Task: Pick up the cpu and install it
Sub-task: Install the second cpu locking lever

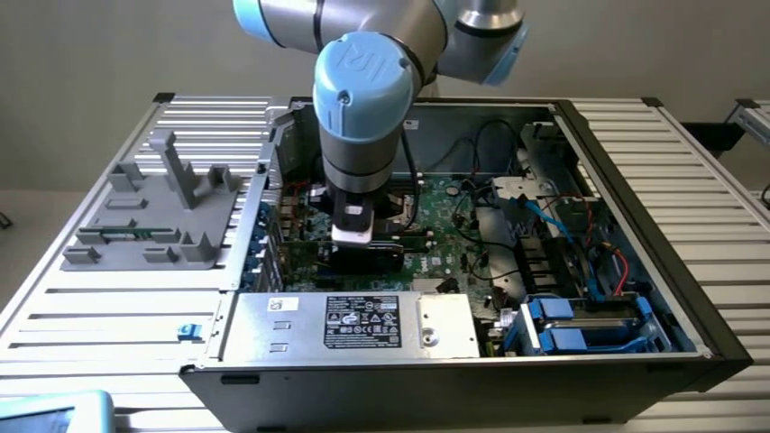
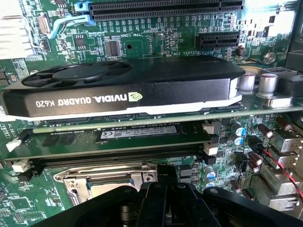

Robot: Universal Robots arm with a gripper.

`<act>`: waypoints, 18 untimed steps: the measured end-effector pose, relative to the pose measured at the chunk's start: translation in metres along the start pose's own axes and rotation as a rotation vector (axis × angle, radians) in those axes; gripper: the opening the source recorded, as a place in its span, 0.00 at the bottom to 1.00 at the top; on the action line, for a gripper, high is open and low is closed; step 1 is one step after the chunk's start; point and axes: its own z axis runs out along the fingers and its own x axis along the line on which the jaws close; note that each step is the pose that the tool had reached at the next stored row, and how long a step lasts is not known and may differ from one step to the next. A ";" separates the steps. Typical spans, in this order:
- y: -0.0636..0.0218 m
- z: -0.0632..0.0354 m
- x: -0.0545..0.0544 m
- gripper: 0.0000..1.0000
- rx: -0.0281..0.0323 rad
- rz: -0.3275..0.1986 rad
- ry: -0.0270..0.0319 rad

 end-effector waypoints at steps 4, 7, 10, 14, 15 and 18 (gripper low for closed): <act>0.0003 0.0007 0.000 0.11 0.0001 0.000 0.0000; 0.0004 0.0009 -0.001 0.11 0.0001 0.000 0.0000; 0.0004 0.0010 -0.001 0.11 0.0002 0.000 0.0001; 0.0002 0.0011 0.000 0.11 0.0001 0.000 0.0000; -0.0002 0.0012 0.000 0.11 0.0001 0.000 0.0001; -0.0020 0.0019 0.000 0.11 0.0002 0.000 0.0000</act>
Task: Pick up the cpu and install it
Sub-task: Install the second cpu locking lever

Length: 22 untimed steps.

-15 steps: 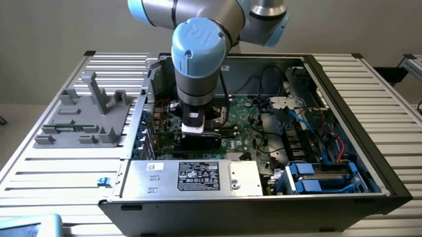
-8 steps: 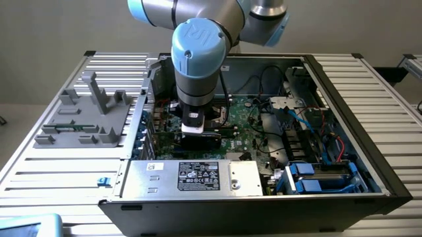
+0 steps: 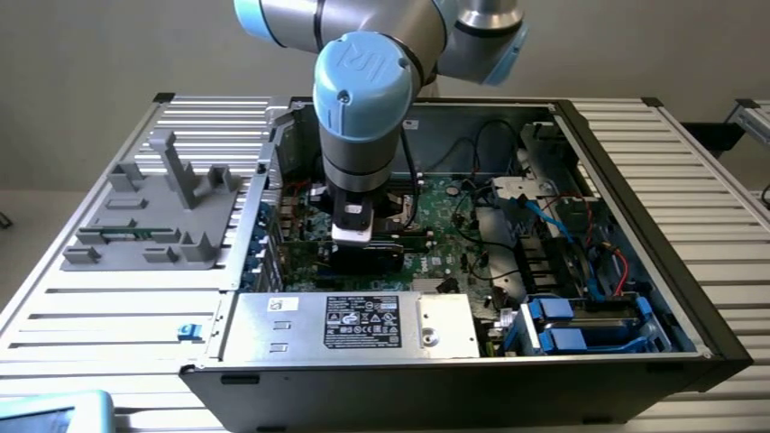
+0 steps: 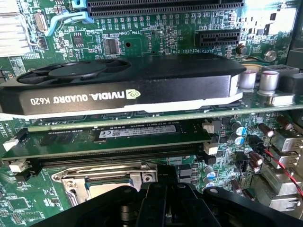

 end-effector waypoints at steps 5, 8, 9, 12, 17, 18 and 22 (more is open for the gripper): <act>-0.0001 0.0000 0.000 0.11 0.0000 0.000 0.0000; 0.0001 0.0000 0.000 0.11 0.0000 0.000 0.0000; 0.0003 0.0000 0.000 0.11 0.0000 0.000 0.0001; 0.0006 0.0002 0.000 0.11 0.0000 0.000 0.0000; 0.0011 0.0011 0.000 0.11 -0.0008 0.000 0.0000; 0.0012 0.0012 0.000 0.11 -0.0009 0.000 0.0000; 0.0016 0.0016 0.000 0.11 -0.0010 0.000 0.0002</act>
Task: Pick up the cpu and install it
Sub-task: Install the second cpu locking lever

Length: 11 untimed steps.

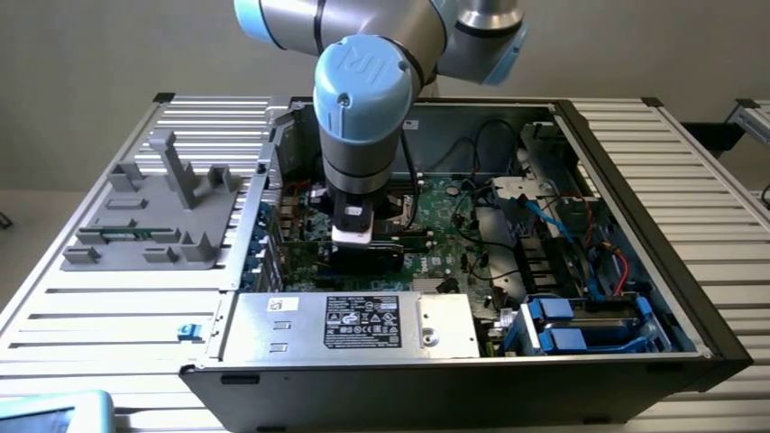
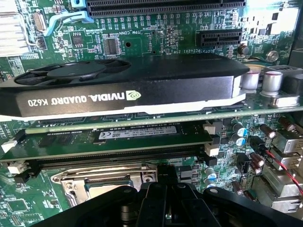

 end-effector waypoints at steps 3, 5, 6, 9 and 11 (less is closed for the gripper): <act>0.0010 -0.0003 0.000 0.11 0.0004 0.000 0.0002; 0.0020 -0.0007 0.000 0.11 0.0001 0.000 0.0001; 0.0025 -0.0010 0.000 0.11 -0.0001 0.000 0.0000; 0.0033 -0.0013 0.000 0.11 0.0000 0.000 0.0000; 0.0032 -0.0013 0.000 0.11 -0.0001 0.000 0.0000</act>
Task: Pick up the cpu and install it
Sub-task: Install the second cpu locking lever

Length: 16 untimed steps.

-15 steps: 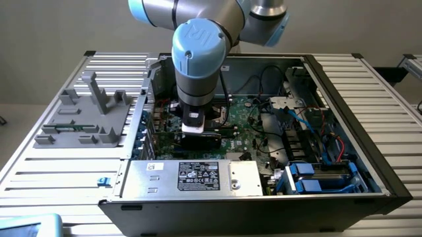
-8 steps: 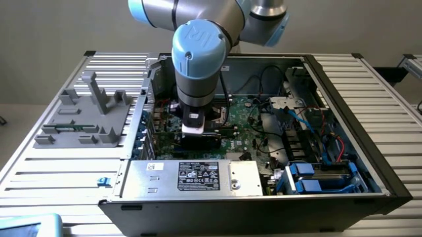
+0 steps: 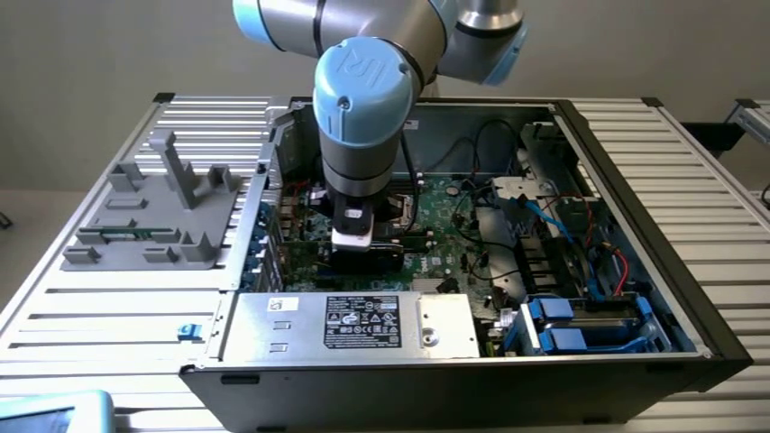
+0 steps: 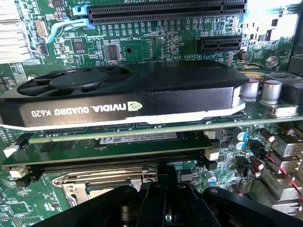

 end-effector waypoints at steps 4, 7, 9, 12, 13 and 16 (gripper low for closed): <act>0.0000 0.0000 0.000 0.11 -0.0002 0.000 -0.0001; 0.0002 0.0003 0.000 0.11 -0.0002 0.000 -0.0001; 0.0003 0.0006 0.000 0.11 -0.0003 0.000 -0.0001; 0.0005 0.0009 -0.001 0.11 -0.0010 0.000 0.0000; 0.0005 0.0010 -0.001 0.11 -0.0012 0.000 0.0001; 0.0006 0.0011 -0.001 0.11 -0.0018 0.000 0.0000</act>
